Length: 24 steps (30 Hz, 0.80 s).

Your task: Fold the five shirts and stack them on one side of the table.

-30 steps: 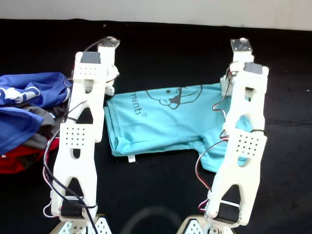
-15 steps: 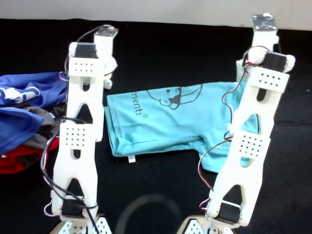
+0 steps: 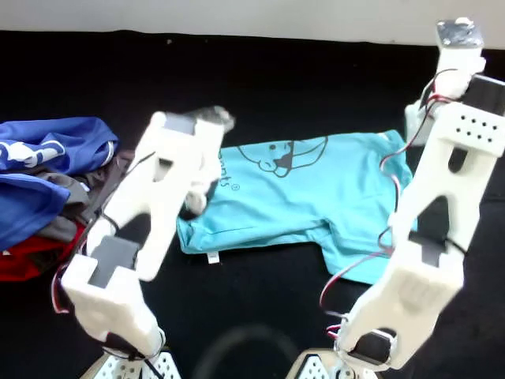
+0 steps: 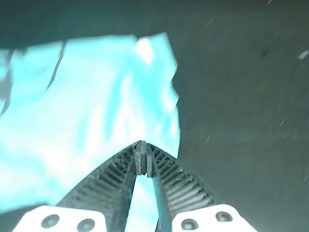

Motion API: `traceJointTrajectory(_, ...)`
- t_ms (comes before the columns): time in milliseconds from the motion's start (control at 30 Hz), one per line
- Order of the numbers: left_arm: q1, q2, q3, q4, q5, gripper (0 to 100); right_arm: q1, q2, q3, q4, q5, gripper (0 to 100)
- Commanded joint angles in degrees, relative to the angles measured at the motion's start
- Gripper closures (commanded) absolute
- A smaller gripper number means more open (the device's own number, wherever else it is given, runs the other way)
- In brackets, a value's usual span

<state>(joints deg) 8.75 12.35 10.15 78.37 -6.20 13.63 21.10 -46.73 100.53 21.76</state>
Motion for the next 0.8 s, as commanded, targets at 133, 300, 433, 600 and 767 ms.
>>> traceJointTrajectory(133,1.45,-8.22,19.74,-12.92,-0.35,99,-3.03,-19.82,38.11,-2.33,3.78,99.2)
traceJointTrajectory(300,-0.84,-13.67,23.69,-12.84,-0.35,99,-1.89,-28.53,56.4,-10.33,6.68,99.2)
traceJointTrajectory(433,-1.89,-21.41,21.67,-11.16,-0.26,99,-1.27,-35.56,67.65,-17.01,8.97,99.2)
traceJointTrajectory(600,0.13,-24.31,16.92,-13.89,0.18,99,-1.54,-38.81,76.97,-22.2,9.32,99.2)
traceJointTrajectory(767,3.65,-16.84,16.4,-18.11,0.18,99,-1.36,-38.81,83.56,-27.65,9.32,99.2)
